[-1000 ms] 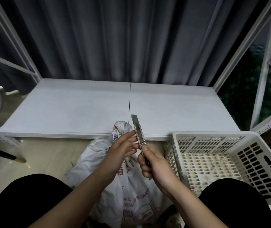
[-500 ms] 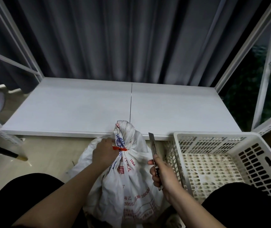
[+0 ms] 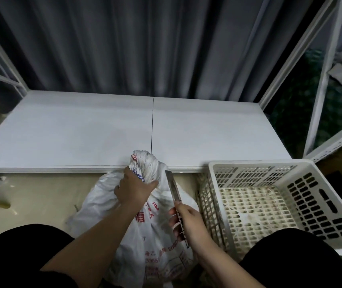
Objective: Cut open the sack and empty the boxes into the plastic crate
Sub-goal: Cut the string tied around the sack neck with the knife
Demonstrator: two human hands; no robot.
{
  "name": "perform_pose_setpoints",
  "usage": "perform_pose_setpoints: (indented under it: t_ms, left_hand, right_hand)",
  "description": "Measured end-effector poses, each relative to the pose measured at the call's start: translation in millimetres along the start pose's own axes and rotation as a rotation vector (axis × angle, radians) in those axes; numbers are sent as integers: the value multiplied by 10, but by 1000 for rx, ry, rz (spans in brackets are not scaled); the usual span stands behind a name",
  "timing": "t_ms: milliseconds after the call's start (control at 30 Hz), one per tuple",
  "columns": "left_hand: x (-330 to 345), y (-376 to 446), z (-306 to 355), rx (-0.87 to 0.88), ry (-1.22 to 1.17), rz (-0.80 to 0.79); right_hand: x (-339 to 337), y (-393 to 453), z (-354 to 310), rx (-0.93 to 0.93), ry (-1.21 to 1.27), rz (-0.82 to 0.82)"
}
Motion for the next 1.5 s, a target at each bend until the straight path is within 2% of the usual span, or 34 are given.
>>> perform_pose_setpoints:
  t_ms: [133, 300, 467, 533, 633, 767, 867, 1067, 1200, 1300, 1433, 1500]
  left_hand:
    - [-19, 10, -8, 3, -201, -71]
    - [-147, -24, -107, -32, -744, -351]
    - [-287, -241, -130, -96, -963, -616]
    - [-363, -265, -147, -141, -1033, -659]
    - [-452, -259, -155, -105, -1027, -645]
    - [-471, -283, -135, 80, -786, -537]
    - [-421, -225, -153, 155, -646, -489]
    - [-434, -249, -165, 96, -771, -368]
    - [-371, -245, -179, -145, -991, -462]
    - [-313, -268, -225, -347, -1115, -625]
    - [-313, -281, -232, -372, -1106, -765]
    - [-347, -245, -230, -349, -1118, -768]
  right_hand:
    - [4, 28, 8, -61, 21, 43]
    - [58, 158, -29, -172, 93, 90]
    - [204, 322, -73, -383, 57, 113]
    - [251, 350, -70, -424, -3, 95]
    - [341, 384, -59, -425, -8, 80]
    - [427, 395, 57, -377, 49, 132]
    - [428, 414, 99, -343, 87, 154]
    - [453, 388, 114, -342, 88, 126]
    - [497, 273, 141, -398, 48, 140]
    - [506, 201, 105, -451, -51, 155]
    - [460, 88, 44, -476, -77, 53]
    - [394, 7, -19, -528, -124, 40]
Point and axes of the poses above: each hand's wrist, its own y-axis towards the middle knuckle, its own x-axis out of the palm, z = x × y, the point moved 3 cm from there along y, towards the middle knuckle, and after that the axes turned 14 degrees about -x, right-handed, at the moved point
